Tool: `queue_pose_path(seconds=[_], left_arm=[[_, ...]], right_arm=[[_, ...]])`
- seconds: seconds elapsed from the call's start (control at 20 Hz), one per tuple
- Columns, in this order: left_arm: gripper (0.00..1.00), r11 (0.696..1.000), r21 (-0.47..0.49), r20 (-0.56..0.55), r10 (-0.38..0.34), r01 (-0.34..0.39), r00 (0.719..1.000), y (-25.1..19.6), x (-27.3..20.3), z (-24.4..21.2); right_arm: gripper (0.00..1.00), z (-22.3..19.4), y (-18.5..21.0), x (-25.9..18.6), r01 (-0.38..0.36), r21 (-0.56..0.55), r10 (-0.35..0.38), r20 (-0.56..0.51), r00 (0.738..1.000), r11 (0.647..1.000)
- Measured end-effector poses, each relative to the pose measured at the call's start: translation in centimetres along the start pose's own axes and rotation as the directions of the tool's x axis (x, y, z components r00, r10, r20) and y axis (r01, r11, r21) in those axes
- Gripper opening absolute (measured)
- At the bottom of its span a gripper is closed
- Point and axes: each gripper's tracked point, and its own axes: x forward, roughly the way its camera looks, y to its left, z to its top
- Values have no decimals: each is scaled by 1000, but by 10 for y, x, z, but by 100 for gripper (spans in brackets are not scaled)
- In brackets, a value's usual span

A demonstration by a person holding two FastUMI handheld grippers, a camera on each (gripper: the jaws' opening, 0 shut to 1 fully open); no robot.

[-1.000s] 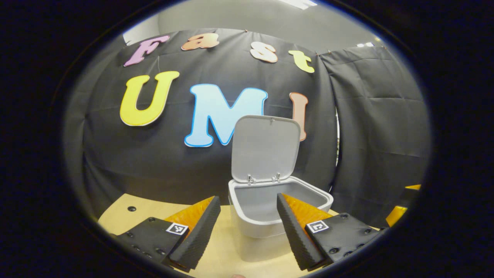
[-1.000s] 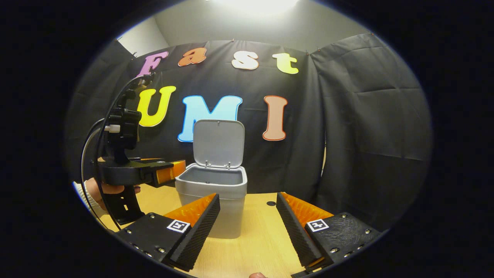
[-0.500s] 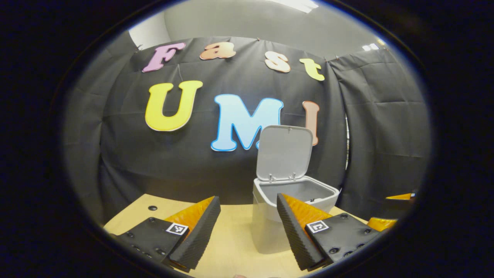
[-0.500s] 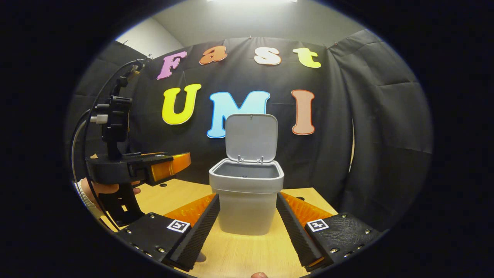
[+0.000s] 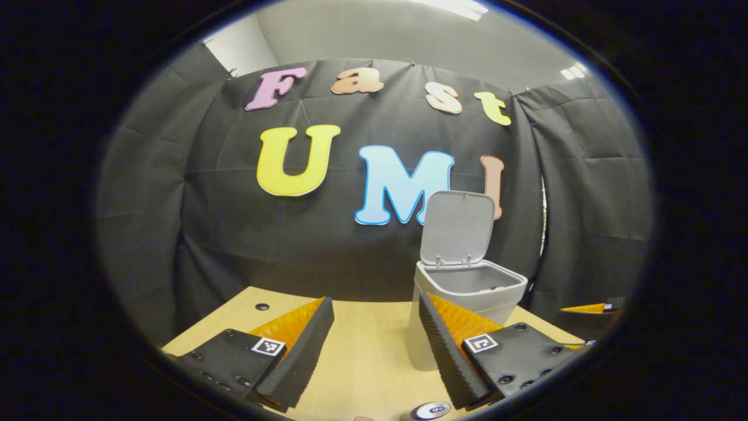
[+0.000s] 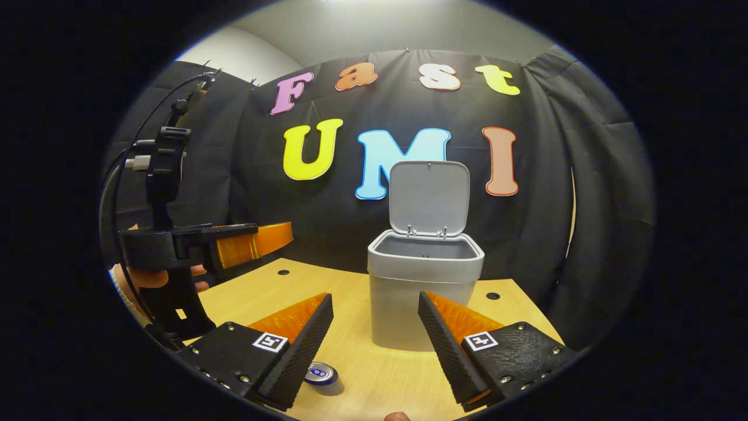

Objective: Press the lid of the desktop garbage bin to open it, pick up the crumpled paper on the desktop and throw it into the bin, then pick up the pop can on the desktop and drop it into the bin, and finally close the garbage bin lid.

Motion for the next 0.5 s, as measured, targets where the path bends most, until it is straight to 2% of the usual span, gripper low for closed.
queue_pose_path(seconds=[0.25,0.5], left_arm=[[96,999,-9,-7,32,-32,999,14,-18,-3],[96,999,-19,-4,48,-48,999,23,-32,-2]], right_arm=[[95,-26,24,8,-74,-4,73,-80,994,997],[94,-57,50,12,-151,14,151,-182,972,988]])
